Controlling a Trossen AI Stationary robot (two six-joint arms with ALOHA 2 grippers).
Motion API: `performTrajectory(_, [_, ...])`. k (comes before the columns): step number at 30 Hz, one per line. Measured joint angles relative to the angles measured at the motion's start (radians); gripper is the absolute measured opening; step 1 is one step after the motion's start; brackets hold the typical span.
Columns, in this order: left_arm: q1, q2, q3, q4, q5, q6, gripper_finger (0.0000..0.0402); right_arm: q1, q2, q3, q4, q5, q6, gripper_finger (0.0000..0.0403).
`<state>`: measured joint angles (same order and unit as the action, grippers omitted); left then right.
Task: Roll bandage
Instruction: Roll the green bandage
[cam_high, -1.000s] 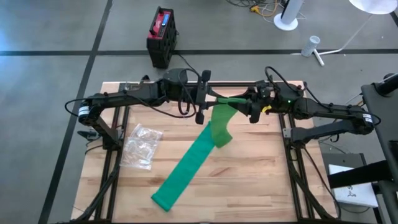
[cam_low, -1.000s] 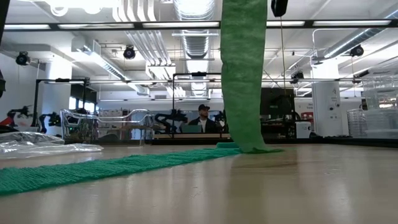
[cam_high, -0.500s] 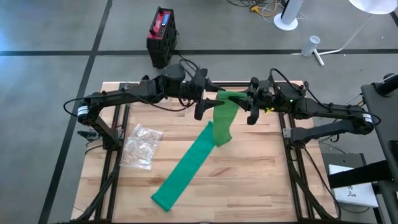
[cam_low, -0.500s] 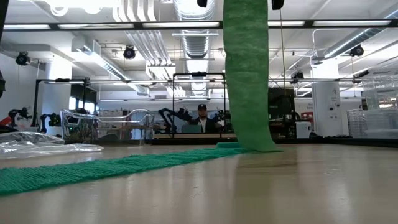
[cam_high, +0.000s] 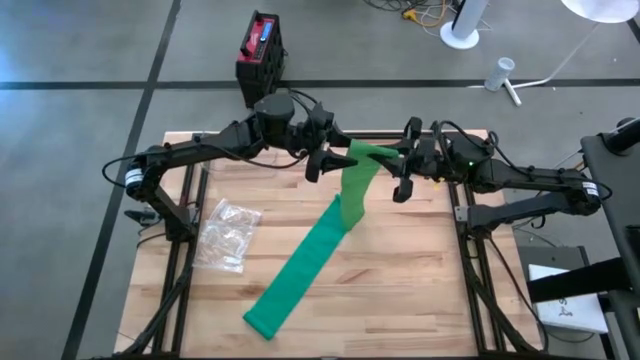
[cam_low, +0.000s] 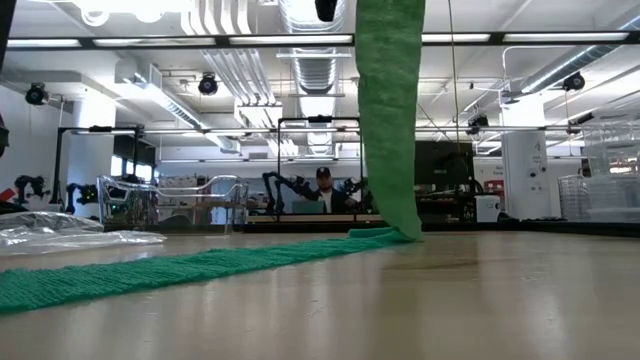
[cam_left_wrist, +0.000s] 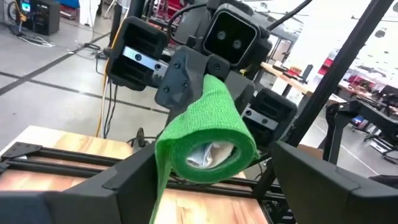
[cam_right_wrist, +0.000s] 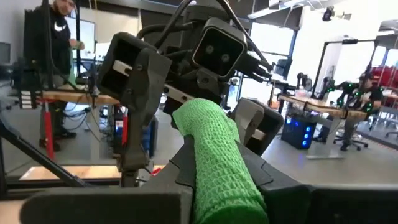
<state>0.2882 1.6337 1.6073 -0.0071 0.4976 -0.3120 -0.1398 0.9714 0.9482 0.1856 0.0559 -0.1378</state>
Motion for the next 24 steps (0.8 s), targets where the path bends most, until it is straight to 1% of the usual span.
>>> performTrajectory(4, [0.007,0.000,0.000,0.001,-0.024,0.102,0.0270,0.005,0.000,-0.001,0.000,-0.003,0.014,0.0043])
performTrajectory(8, [0.011,0.000,0.000,0.017,-0.051,0.192,0.0271,0.005,0.000,-0.002,-0.009,-0.008,0.048,0.0043])
performTrajectory(13, [0.015,0.000,0.000,0.037,-0.048,0.183,0.0297,0.005,0.001,-0.002,-0.019,-0.012,0.045,0.0043])
performTrajectory(16, [0.018,0.009,0.000,0.035,-0.021,0.162,0.0313,0.005,0.001,-0.002,-0.019,-0.012,0.030,0.0043])
performTrajectory(18, [0.018,0.020,0.000,0.033,0.016,0.152,0.0318,0.005,0.008,-0.002,-0.015,-0.014,0.021,0.0043])
performTrajectory(21, [0.017,0.037,0.000,0.033,0.036,0.135,0.0311,0.005,0.022,-0.003,-0.019,-0.018,0.021,0.0043])
performTrajectory(24, [0.018,0.046,0.000,0.040,0.039,0.135,0.0285,0.005,0.042,-0.003,-0.014,-0.018,0.021,0.0043])
